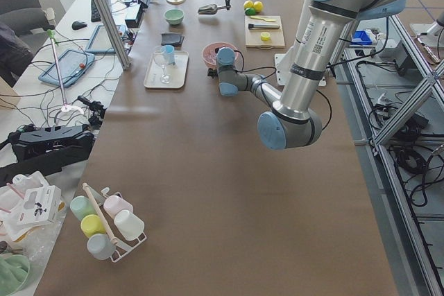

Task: Put ice in cup with scoop
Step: 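Lift the steel scoop with the right gripper while left gripper holds the bowl rim, then carry the scoop with the right gripper over the pink ice bowl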

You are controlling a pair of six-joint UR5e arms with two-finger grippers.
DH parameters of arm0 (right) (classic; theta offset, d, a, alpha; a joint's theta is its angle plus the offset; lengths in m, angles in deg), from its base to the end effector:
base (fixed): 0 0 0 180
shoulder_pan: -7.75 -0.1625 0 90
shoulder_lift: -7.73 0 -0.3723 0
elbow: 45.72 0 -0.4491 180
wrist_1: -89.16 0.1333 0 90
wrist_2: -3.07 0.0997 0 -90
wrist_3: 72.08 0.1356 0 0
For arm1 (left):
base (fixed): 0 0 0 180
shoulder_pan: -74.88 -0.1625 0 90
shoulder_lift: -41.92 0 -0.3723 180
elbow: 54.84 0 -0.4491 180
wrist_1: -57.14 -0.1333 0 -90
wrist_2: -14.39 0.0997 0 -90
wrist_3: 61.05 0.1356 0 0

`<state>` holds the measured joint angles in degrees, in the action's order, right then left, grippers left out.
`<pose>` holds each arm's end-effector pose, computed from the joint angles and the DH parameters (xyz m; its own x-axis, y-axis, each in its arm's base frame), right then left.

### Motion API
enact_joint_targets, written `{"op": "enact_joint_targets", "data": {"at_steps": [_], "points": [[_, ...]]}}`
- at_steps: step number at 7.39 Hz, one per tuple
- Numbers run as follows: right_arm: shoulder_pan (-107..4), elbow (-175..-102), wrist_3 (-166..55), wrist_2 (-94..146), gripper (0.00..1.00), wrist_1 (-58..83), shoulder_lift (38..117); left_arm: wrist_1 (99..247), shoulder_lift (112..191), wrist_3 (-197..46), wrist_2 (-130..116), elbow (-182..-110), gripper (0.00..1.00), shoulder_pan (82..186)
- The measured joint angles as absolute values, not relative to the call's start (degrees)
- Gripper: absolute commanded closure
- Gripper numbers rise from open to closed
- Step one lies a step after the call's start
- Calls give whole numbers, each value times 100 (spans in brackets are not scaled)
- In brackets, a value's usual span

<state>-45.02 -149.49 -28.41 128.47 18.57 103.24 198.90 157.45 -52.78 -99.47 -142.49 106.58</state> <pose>-0.2881 -0.4697 0.5202 0.7217 -0.0247 0.6917 0.0518 0.9985 -0.0184 0.5705 -0.4445 0.2576 0.1149 0.9928 0.0349 -0.2401 -0.0063 0.9707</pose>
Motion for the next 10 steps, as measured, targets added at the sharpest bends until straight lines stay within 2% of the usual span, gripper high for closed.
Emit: {"op": "enact_joint_targets", "data": {"at_steps": [5, 10], "points": [[-4641, -16635, -5207, 12652, 100, -401, 10379, 19951, 15738, -5288, -9937, -14269, 2, 10683], [-4979, -17037, -7452, 11958, 100, -1045, 10200, 19938, 15743, -5295, -9942, -14265, 2, 10648]]}}
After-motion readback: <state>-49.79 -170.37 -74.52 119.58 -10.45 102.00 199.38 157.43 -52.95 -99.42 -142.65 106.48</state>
